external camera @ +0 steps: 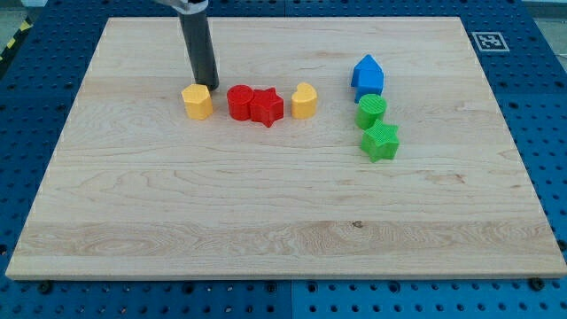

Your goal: Move the yellow heart right to the red star

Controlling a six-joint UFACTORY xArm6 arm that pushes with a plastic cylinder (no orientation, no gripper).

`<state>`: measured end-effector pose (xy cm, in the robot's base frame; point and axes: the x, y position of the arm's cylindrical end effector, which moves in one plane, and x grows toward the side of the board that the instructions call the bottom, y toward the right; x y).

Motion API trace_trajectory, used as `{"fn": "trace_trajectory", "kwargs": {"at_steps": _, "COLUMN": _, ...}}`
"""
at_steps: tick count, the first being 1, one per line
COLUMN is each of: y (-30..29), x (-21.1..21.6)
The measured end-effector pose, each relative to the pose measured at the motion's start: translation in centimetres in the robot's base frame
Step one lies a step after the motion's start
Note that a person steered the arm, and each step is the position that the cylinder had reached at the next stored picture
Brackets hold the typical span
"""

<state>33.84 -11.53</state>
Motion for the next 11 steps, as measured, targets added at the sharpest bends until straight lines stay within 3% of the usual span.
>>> {"fn": "trace_trajectory", "kwargs": {"at_steps": 1, "y": 2.7, "x": -2.9}}
{"fn": "trace_trajectory", "kwargs": {"at_steps": 3, "y": 11.5, "x": -1.6}}
{"fn": "trace_trajectory", "kwargs": {"at_steps": 6, "y": 14.1, "x": 2.9}}
{"fn": "trace_trajectory", "kwargs": {"at_steps": 8, "y": 14.8, "x": 3.7}}
{"fn": "trace_trajectory", "kwargs": {"at_steps": 10, "y": 16.8, "x": -2.0}}
{"fn": "trace_trajectory", "kwargs": {"at_steps": 11, "y": 19.9, "x": -2.0}}
